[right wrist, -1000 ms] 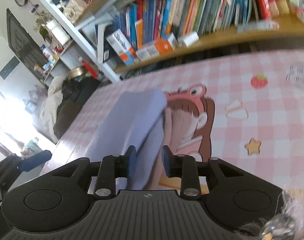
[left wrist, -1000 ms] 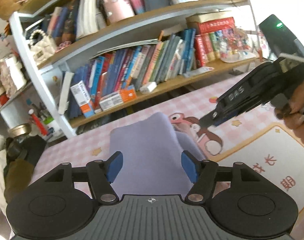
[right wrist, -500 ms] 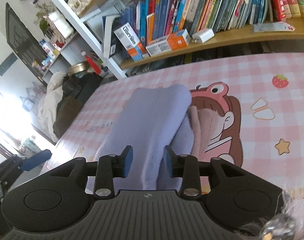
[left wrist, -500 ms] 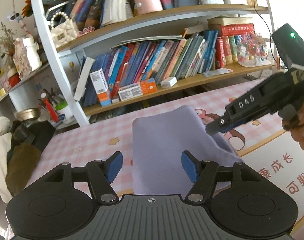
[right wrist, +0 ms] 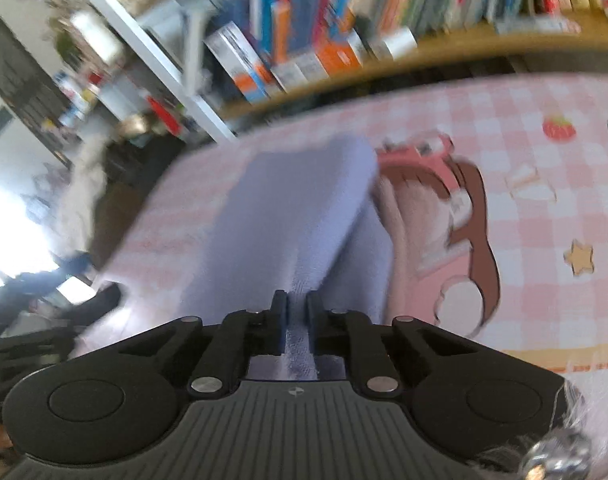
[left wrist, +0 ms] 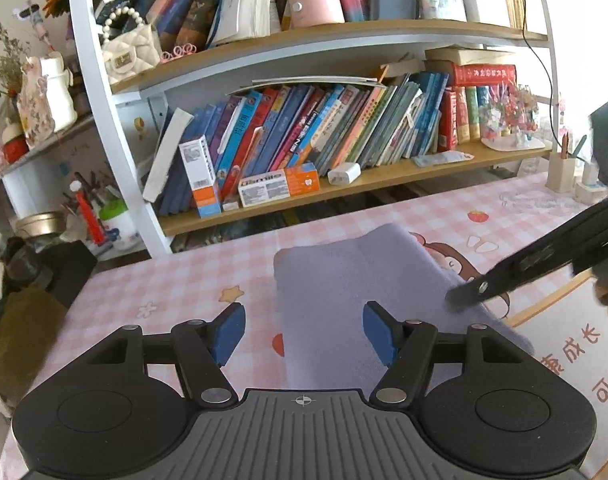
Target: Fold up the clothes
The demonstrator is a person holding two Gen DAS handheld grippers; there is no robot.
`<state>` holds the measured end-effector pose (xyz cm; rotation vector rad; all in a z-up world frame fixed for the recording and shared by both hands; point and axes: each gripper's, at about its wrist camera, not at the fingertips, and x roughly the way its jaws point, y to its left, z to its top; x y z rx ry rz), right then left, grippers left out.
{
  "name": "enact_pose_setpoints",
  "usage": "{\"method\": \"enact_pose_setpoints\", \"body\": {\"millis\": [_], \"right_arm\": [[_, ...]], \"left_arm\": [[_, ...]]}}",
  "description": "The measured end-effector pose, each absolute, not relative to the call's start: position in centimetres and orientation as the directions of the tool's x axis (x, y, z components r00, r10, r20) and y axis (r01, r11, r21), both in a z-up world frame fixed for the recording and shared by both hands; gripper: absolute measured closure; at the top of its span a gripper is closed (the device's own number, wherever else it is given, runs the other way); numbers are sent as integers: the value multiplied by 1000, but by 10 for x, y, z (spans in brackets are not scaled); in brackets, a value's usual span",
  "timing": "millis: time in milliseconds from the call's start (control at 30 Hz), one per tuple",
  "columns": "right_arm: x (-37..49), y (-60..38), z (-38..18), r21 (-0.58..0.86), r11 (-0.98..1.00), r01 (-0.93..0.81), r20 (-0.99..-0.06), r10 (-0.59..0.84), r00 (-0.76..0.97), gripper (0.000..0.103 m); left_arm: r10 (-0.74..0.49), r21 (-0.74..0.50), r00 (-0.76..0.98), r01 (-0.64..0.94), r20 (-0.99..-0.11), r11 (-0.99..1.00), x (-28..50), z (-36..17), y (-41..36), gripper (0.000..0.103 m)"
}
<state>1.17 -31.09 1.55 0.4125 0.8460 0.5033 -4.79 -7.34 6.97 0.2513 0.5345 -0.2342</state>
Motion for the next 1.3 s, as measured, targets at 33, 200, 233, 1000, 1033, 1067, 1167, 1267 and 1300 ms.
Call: {"method": "enact_pose_setpoints", "body": {"millis": [33, 200, 233, 1000, 1033, 1067, 1167, 1267, 1300], "right_arm": [[8, -312, 20, 534, 803, -263, -585, 576, 571, 94], [12, -319, -2, 509, 850, -137, -683, 496, 537, 100], [13, -321, -10, 499, 860, -105, -708, 474, 524, 102], [0, -324, 0, 499, 865, 52, -730, 387, 563, 34], [2, -324, -2, 508, 859, 62, -731, 392, 559, 33], [4, -325, -4, 518, 852, 72, -731, 397, 554, 33], [11, -322, -10, 541, 836, 93, -732, 414, 540, 32], [17, -316, -15, 554, 826, 107, -737, 426, 524, 33], [19, -314, -17, 556, 824, 112, -740, 429, 517, 33]], "left_arm": [[-163, 164, 831, 290, -531, 943, -45, 69, -72, 36], [-195, 137, 819, 314, -540, 939, -36, 66, -68, 36], [-201, 134, 817, 319, -540, 938, -35, 66, -67, 36], [-467, -417, 631, 239, -620, 877, 27, 21, -8, 17], [-470, -434, 611, 220, -637, 874, 33, 14, -8, 18], [-474, -449, 591, 201, -653, 870, 38, 8, -7, 18], [-480, -474, 552, 167, -682, 865, 48, -6, -8, 20], [-516, -519, 532, 159, -672, 840, 51, -13, -4, 20], [-526, -535, 524, 150, -670, 831, 52, -16, -2, 20]]}}
